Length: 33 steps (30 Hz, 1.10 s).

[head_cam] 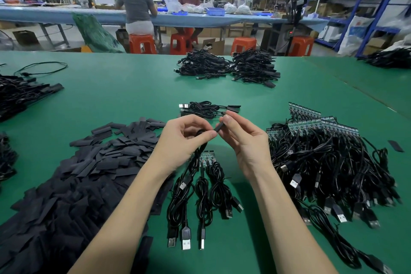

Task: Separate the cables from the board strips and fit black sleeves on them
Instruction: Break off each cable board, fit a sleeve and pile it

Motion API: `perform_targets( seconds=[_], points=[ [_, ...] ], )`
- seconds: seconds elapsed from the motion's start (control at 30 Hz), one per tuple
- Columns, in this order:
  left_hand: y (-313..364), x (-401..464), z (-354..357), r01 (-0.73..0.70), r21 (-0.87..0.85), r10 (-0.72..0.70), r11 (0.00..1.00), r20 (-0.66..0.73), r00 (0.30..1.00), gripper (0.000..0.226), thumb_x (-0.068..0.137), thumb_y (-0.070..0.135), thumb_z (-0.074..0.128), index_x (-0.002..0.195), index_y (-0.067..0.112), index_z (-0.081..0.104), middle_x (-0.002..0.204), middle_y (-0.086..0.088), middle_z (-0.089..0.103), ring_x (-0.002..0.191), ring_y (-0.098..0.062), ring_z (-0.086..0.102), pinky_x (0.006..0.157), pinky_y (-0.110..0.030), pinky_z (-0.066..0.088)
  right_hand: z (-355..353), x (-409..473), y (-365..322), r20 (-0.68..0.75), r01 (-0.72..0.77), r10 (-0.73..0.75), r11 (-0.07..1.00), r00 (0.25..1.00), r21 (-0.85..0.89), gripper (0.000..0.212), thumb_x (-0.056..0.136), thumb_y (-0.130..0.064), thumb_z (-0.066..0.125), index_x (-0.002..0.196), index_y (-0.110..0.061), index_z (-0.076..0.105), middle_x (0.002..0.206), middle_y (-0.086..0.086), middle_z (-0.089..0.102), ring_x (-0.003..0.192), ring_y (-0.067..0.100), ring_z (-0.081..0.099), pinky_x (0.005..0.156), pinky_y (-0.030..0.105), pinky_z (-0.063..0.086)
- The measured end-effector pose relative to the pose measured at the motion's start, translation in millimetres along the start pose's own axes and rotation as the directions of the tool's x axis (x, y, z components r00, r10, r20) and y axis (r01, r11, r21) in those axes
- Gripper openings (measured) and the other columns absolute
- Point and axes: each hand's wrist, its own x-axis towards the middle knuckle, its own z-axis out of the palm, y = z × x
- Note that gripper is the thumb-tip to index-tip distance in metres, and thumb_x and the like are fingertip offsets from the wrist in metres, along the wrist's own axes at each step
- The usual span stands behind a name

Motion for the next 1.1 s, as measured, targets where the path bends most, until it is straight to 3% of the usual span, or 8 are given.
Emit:
perform_targets(
  seconds=[0.1, 0.23, 0.37, 0.6, 0.9, 1.1],
  points=[
    [-2, -1, -1, 0.000, -0.005, 0.000, 1.000, -0.007, 1.000, 0.013, 0.081, 0.016, 0.084, 0.082, 0.024, 0.074, 0.077, 0.007, 0.074, 0.074, -0.005, 0.068, 0.073, -0.015, 0.050, 0, 0, 1, 0.026, 0.044, -0.043, 0.999, 0.999, -0.012, 0.019, 0.068, -0.015, 0.083, 0.087, -0.015, 0.083, 0.089, 0.012, 0.077, 0.079, 0.019, 0.074, 0.076, 0.027, 0.060],
    [-4, -1, 0, -0.004, -0.023, 0.004, 1.000, -0.012, 1.000, 0.014, 0.082, 0.015, 0.083, 0.083, 0.024, 0.073, 0.078, 0.008, 0.074, 0.075, -0.004, 0.068, 0.072, -0.014, 0.049, -1, 2, 3, 0.052, 0.128, -0.124, 0.988, 0.991, -0.089, 0.027, 0.082, -0.002, 0.080, 0.107, -0.013, 0.078, 0.093, 0.013, 0.076, 0.088, 0.026, 0.072, 0.080, 0.033, 0.061],
    [-4, -1, 0, 0.001, -0.041, -0.002, 0.999, -0.019, 1.000, 0.013, 0.082, 0.015, 0.083, 0.083, 0.022, 0.073, 0.080, 0.008, 0.074, 0.077, -0.004, 0.068, 0.073, -0.015, 0.050, 0, 2, 3, 0.086, 0.224, -0.214, 0.964, 0.973, -0.142, 0.021, 0.084, 0.002, 0.078, 0.096, -0.015, 0.079, 0.093, 0.012, 0.077, 0.088, 0.023, 0.073, 0.084, 0.037, 0.061],
    [-3, -1, 3, 0.018, -0.023, -0.018, 1.000, -0.020, 1.000, 0.011, 0.081, 0.015, 0.084, 0.084, 0.019, 0.073, 0.080, 0.005, 0.074, 0.077, -0.006, 0.068, 0.075, -0.017, 0.051, 0, 3, 4, 0.021, 0.199, -0.198, 0.974, 0.980, -0.105, 0.017, 0.082, -0.001, 0.080, 0.090, -0.015, 0.083, 0.093, 0.010, 0.079, 0.082, 0.019, 0.075, 0.078, 0.029, 0.060],
    [-2, -1, 5, 0.010, 0.000, -0.010, 1.000, -0.031, 0.999, 0.013, 0.082, 0.017, 0.083, 0.082, 0.025, 0.073, 0.082, 0.005, 0.075, 0.079, -0.007, 0.070, 0.075, -0.020, 0.053, -1, 4, 10, 0.023, 0.219, -0.218, 0.961, 0.976, -0.170, 0.016, 0.086, -0.009, 0.080, 0.097, -0.020, 0.082, 0.094, 0.007, 0.079, 0.079, 0.020, 0.074, 0.080, 0.031, 0.061],
    [-2, -1, 5, 0.027, 0.003, -0.027, 1.000, -0.043, 0.999, 0.012, 0.082, 0.017, 0.083, 0.082, 0.024, 0.074, 0.083, 0.002, 0.075, 0.080, -0.009, 0.071, 0.076, -0.025, 0.054, 2, 4, 11, 0.004, 0.220, -0.222, 0.963, 0.975, -0.159, 0.018, 0.088, -0.003, 0.076, 0.093, -0.020, 0.081, 0.089, 0.001, 0.079, 0.077, 0.015, 0.074, 0.078, 0.026, 0.060]
  ],
)
